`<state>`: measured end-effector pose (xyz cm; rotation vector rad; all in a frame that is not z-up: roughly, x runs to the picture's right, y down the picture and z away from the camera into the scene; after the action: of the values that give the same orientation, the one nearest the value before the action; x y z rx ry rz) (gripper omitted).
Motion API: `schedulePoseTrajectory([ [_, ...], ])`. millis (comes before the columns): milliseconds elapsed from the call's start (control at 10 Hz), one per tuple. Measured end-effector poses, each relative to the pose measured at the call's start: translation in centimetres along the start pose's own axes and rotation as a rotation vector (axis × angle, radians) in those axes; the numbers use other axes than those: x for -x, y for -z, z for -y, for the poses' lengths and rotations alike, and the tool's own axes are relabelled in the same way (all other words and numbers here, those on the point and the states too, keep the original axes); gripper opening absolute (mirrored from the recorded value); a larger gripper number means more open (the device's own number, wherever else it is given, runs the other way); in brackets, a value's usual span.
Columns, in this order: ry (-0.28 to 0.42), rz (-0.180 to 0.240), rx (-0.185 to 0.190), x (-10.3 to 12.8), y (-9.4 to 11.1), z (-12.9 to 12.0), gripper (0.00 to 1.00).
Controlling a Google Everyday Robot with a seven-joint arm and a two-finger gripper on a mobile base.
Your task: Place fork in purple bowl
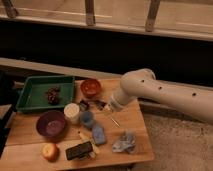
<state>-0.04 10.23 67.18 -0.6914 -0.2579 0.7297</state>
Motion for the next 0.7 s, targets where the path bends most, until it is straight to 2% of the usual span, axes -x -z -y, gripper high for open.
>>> schedulePoseTrajectory([
  [300, 0.142, 0.016, 0.029, 5.4, -1.4, -4.3, 0.0],
  [600, 0.24, 0.027, 0.048, 10.7, -4.0, -8.1, 0.0],
  [700, 0.257, 0.03, 0.052, 11.5, -4.4, -8.6, 0.0],
])
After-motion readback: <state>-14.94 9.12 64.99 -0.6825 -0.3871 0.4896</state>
